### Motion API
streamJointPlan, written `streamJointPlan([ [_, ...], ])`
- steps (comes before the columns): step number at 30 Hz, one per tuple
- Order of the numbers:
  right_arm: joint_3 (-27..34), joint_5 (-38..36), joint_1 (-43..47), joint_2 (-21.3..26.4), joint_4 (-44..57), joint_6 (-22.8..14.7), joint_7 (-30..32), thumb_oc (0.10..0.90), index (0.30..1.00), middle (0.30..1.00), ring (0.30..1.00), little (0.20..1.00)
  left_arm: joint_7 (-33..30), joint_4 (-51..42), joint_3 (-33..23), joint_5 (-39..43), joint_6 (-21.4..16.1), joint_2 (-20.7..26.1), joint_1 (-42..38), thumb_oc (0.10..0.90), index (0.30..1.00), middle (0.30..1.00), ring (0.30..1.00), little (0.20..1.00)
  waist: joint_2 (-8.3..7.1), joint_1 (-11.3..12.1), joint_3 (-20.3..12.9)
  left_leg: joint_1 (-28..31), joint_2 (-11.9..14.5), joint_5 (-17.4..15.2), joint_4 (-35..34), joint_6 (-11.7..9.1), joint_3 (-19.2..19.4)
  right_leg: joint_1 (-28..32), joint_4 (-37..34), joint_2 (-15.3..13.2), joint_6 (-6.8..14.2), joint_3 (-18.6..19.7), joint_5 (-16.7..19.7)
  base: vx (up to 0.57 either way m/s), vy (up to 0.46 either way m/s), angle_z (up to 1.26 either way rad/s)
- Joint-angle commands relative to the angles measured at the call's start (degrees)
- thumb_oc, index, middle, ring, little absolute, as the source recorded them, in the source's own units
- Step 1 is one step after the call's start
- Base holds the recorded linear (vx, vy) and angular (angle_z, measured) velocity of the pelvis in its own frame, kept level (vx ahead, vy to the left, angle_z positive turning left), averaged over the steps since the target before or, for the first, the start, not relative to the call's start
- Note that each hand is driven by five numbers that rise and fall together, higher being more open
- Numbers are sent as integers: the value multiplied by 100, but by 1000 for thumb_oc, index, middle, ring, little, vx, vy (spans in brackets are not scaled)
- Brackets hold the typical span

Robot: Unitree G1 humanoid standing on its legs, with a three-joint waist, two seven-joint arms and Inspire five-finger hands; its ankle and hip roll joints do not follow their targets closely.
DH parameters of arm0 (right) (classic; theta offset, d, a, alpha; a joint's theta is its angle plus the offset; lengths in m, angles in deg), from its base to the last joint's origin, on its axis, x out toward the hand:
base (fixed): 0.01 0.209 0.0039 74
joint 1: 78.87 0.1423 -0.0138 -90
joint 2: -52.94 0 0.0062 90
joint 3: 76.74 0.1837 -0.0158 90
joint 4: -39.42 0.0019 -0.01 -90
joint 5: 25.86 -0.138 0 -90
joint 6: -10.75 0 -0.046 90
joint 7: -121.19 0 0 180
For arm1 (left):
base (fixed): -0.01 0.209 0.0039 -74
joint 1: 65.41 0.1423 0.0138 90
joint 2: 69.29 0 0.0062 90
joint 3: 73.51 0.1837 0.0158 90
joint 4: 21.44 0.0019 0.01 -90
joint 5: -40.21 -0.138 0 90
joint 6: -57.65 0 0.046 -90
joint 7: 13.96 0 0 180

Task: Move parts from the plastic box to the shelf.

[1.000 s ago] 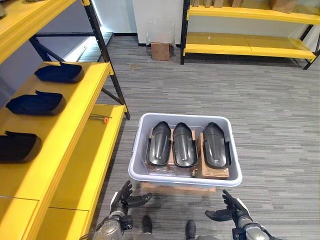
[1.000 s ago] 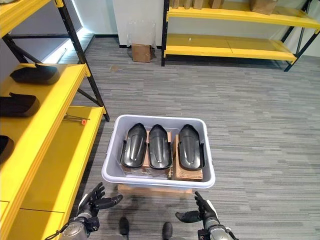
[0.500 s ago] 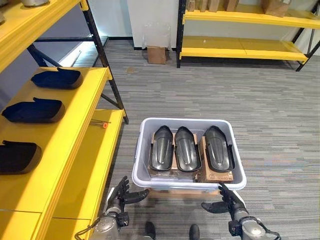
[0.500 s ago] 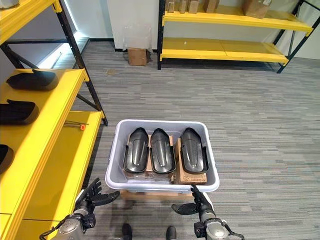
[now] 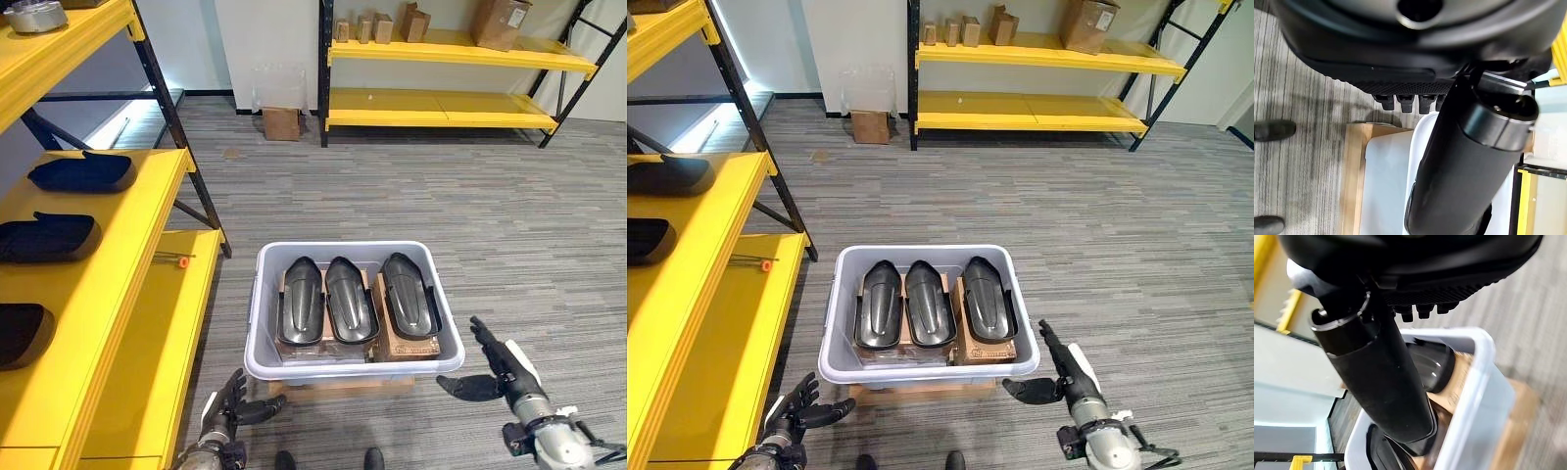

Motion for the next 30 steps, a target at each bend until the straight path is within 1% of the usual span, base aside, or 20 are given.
streamJointPlan([
  [1, 536, 136, 756, 363, 504, -721, 66, 900, 1000, 1000, 1000, 1000, 146, -343, -282, -120, -414, 126, -326, 900, 1000, 1000, 1000, 1000, -11, 20, -86, -19, 360, -199, 6, -227, -208, 320, 316, -555, 624, -360, -268, 0, 0, 0],
  [3, 605, 191, 886, 535, 528, -742, 87, 900, 1000, 1000, 1000, 1000, 161, -359, -280, -98, -414, 123, -337, 900, 1000, 1000, 1000, 1000, -21, 41, -90, -32, 362, -193, 6, -239, -220, 333, 286, -554, 620, -383, -273, 0, 0, 0],
  [4, 648, 250, 1123, 765, 521, -752, 130, 900, 1000, 1000, 1000, 1000, 172, -375, -255, -86, -415, 132, -380, 900, 1000, 1000, 1000, 1000, -24, 69, -90, -45, 367, -183, 6, -255, -235, 353, 253, -548, 615, -411, -275, 0, 0, 0],
  [7, 671, 300, 1272, 916, 476, -767, 152, 900, 1000, 1000, 1000, 1000, 182, -398, -241, -74, -424, 138, -389, 900, 1000, 1000, 1000, 1000, -22, 91, -87, -57, 374, -168, 6, -266, -261, 384, 224, -548, 608, -452, -281, 0, 0, 0],
  [8, 680, 427, 1424, 1158, 437, -757, 154, 900, 1000, 1000, 1000, 1000, 194, -390, -222, -67, -434, 161, -408, 900, 1000, 1000, 1000, 1000, -20, 133, -81, -72, 374, -156, 6, -279, -285, 405, 204, -551, 600, -491, -287, -1, -9, 5],
  [9, 673, 427, 1437, 1165, 426, -761, 156, 900, 1000, 1000, 1000, 1000, 194, -390, -225, -68, -434, 155, -411, 900, 1000, 1000, 1000, 1000, -16, 124, -75, -71, 374, -155, 6, -280, -291, 410, 202, -550, 600, -497, -286, 4, -14, 6],
  [11, 666, 493, 1613, 1436, 326, -739, 174, 900, 1000, 1000, 1000, 1000, 217, -458, -211, -55, -453, 204, -414, 900, 1000, 1000, 1000, 1000, -10, 170, -64, -102, 369, -137, 6, -298, -330, 445, 162, -551, 585, -547, -292, 8, -19, 9],
  [12, 661, 492, 1619, 1439, 320, -742, 175, 900, 1000, 1000, 1000, 1000, 217, -459, -213, -55, -452, 202, -413, 900, 1000, 1000, 1000, 1000, -8, 163, -62, -102, 369, -136, 6, -298, -335, 450, 159, -550, 585, -553, -291, 0, -24, 15],
  [15, 561, 640, 1873, 1796, 174, -719, 135, 900, 1000, 1000, 1000, 1000, 249, -563, -202, -45, -489, 288, -412, 900, 1000, 1000, 1000, 1000, 19, 241, -18, -157, 365, -92, 6, -322, -393, 465, 129, -552, 567, -629, -294, -8, -17, 15],
  [20, 326, 664, 2207, 2095, -144, -657, 104, 900, 1000, 1000, 1000, 1000, 239, -696, -198, 11, -537, 404, -486, 900, 1000, 1000, 1000, 1000, 69, 299, 100, -284, 347, -34, 6, -348, -458, 427, 107, -568, 547, -704, -289, -21, -13, 12],
  [21, 322, 664, 2211, 2096, -146, -658, 105, 900, 1000, 1000, 1000, 1000, 239, -696, -200, 11, -537, 403, -485, 900, 1000, 1000, 1000, 1000, 69, 297, 100, -284, 347, -34, 6, -348, -459, 426, 107, -568, 547, -705, -289, -32, -13, 12],
  [26, 91, 411, 2573, 2233, -356, -605, 88, 900, 1000, 1000, 1000, 1000, 174, -879, -207, 97, -617, 537, -607, 900, 1000, 1000, 1000, 1000, 145, 364, 346, -453, 347, 58, 18, -382, -502, 294, 126, -588, 521, -739, -280, -47, -17, 3],
  [27, 79, 409, 2591, 2236, -367, -608, 90, 900, 1000, 1000, 1000, 1000, 174, -877, -212, 98, -617, 535, -610, 900, 1000, 1000, 1000, 1000, 146, 358, 348, -457, 348, 59, 19, -382, -502, 289, 129, -587, 520, -739, -281, -89, -27, 0],
  [28, -7, 386, 2746, 2321, -413, -584, 97, 900, 1000, 1000, 1000, 1000, 136, -894, -194, 153, -654, 590, -690, 900, 1000, 1000, 1000, 1000, 178, 384, 486, -570, 349, 90, 71, -391, -520, 203, 158, -595, 501, -747, -286, -102, -28, -3],
  [30, -121, 364, 2957, 2366, -515, -560, 156, 900, 1000, 1000, 1000, 1000, 85, -965, -189, 204, -692, 639, -788, 900, 1000, 1000, 1000, 1000, 206, 403, 642, -739, 360, 103, 183, -400, -534, 67, 237, -604, 479, -757, -291, -135, -32, -2],
])
